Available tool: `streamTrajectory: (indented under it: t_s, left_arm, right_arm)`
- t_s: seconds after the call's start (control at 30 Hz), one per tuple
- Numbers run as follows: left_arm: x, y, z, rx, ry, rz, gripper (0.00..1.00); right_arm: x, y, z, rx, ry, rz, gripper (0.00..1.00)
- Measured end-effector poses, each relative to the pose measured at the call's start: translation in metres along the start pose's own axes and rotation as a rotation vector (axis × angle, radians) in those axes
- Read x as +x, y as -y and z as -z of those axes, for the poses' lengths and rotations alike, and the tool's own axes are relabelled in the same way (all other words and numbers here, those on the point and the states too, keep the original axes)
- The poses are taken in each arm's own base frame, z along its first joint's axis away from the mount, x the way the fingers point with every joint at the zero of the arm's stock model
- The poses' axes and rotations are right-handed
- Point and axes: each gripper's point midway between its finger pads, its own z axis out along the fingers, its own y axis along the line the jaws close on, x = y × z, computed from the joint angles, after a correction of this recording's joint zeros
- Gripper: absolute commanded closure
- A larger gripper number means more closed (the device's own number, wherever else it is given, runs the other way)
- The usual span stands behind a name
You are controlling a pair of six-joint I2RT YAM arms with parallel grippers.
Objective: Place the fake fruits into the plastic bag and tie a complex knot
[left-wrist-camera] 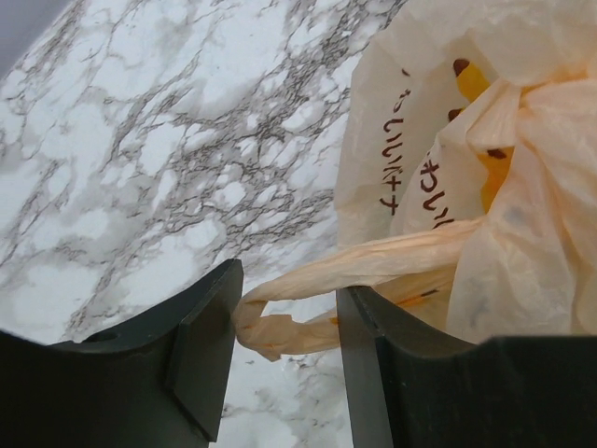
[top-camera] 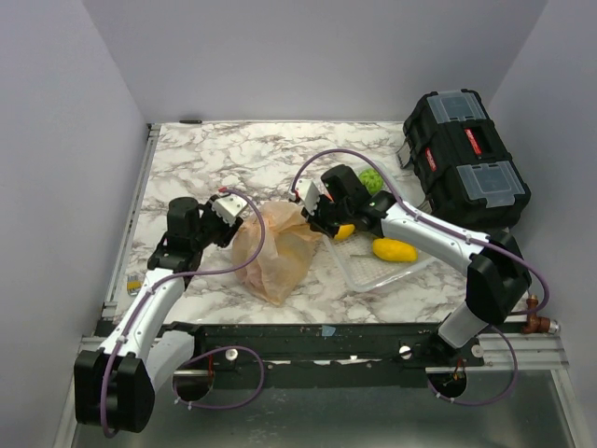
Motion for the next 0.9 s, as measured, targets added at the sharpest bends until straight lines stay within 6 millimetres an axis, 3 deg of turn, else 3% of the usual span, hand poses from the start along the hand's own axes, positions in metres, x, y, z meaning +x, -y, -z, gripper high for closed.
streamTrajectory:
  t_s: [0.03, 0.13, 0.2, 0.53, 0.73, 0.9]
  left_arm:
    - [0.003, -0.002, -0.002, -0.01, -0.008, -0.02, 0.59]
    - [0.012, -0.009, -0.007, -0.045, -0.039, -0.059, 0.89]
    - [0.017, -0.013, -0.01, -0.058, -0.06, -0.064, 1.0]
    - [0.022, -0.011, -0.014, -0.05, -0.093, 0.031, 1.0]
    - [0.029, -0.005, -0.013, -0.042, -0.119, 0.099, 1.0]
    - [0.035, -0.012, -0.007, -0.062, -0.137, 0.151, 1.0]
  right_arm:
    - [0.0, 0.001, 0.0, 0.006, -0.002, 0.0, 0.99]
    - [0.001, 0.006, 0.0, 0.034, -0.007, -0.001, 0.99]
    - [-0.001, 0.013, 0.0, 0.067, -0.004, 0.002, 0.99]
    - [0.01, 0.03, -0.009, 0.194, 0.035, 0.023, 0.73]
    - [0.01, 0.041, -0.01, 0.259, 0.054, 0.057, 0.9]
    - [0.008, 0.05, 0.0, 0.315, 0.047, 0.068, 0.96]
